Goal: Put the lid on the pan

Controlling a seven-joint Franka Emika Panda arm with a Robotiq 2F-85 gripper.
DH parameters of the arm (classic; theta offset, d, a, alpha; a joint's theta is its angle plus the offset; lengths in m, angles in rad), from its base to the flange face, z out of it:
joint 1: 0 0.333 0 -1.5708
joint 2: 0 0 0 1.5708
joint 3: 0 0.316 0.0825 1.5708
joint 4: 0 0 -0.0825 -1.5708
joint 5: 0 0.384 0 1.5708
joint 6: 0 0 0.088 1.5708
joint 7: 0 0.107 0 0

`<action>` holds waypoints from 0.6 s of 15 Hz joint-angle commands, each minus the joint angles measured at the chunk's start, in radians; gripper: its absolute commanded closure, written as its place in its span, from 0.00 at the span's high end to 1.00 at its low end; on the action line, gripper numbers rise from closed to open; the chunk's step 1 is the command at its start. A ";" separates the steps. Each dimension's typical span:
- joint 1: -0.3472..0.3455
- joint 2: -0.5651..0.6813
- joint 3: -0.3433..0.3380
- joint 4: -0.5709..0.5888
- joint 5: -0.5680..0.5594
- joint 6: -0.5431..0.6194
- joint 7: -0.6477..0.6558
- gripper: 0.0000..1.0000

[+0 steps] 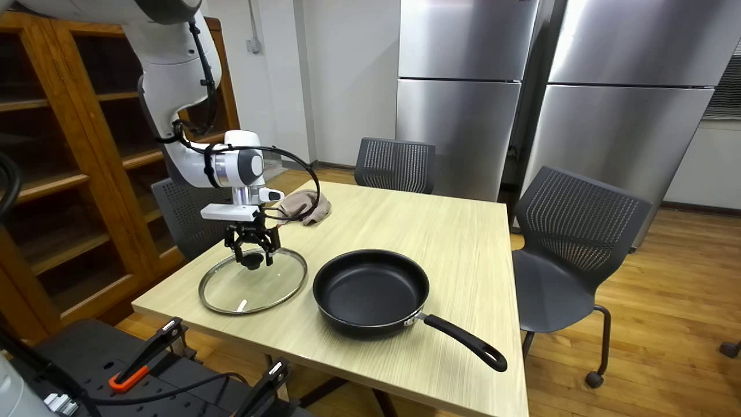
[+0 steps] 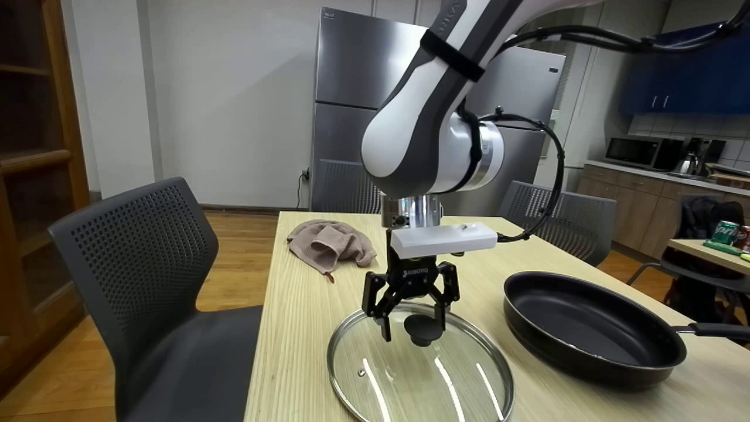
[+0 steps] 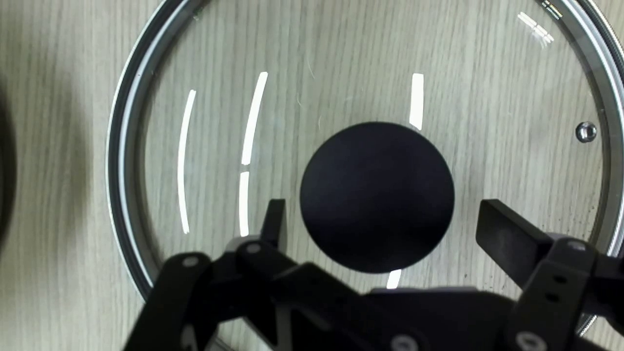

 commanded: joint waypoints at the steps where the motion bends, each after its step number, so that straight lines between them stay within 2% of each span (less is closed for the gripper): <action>1: 0.011 -0.041 -0.008 -0.057 -0.009 0.010 0.012 1.00; 9: 0.013 -0.079 -0.013 -0.119 -0.010 0.052 0.019 1.00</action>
